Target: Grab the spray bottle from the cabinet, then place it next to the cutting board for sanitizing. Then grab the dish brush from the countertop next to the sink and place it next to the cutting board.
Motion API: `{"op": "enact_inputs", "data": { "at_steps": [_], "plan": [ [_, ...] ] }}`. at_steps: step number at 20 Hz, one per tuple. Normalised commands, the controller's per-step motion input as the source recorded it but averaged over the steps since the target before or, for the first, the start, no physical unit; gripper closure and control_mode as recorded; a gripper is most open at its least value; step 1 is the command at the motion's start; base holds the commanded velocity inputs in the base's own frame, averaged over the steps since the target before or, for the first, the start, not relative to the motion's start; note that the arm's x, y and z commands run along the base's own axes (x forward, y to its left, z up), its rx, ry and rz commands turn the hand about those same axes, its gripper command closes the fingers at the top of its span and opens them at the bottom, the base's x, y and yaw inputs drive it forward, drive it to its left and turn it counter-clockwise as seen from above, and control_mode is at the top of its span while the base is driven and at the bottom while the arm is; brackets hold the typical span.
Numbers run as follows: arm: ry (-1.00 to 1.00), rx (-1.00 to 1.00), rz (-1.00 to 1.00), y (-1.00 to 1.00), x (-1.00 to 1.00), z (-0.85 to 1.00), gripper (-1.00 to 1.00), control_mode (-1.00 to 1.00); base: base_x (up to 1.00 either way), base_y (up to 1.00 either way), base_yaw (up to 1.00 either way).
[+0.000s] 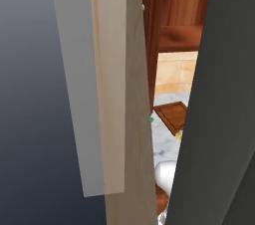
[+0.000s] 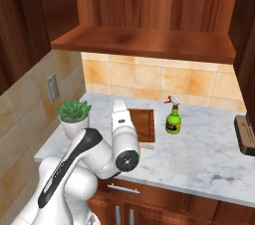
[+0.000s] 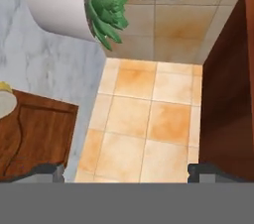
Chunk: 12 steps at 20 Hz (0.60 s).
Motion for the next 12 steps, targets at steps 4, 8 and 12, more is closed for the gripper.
{"op": "enact_inputs", "data": {
  "at_steps": [4, 8, 12],
  "plan": [
    [-0.3, 0.0, 0.03, 0.0, -0.25, 0.74, -1.0, -1.0, 0.0, 0.0, 0.0],
    [-0.3, 0.0, 0.03, 0.0, -0.29, 0.72, -1.0, -1.0, 0.0, 0.0, 0.0],
    [-0.31, 0.0, 0.02, 0.07, -0.21, 0.67, -1.0, -1.0, 0.0, 0.0, 0.0]
  ]
}}
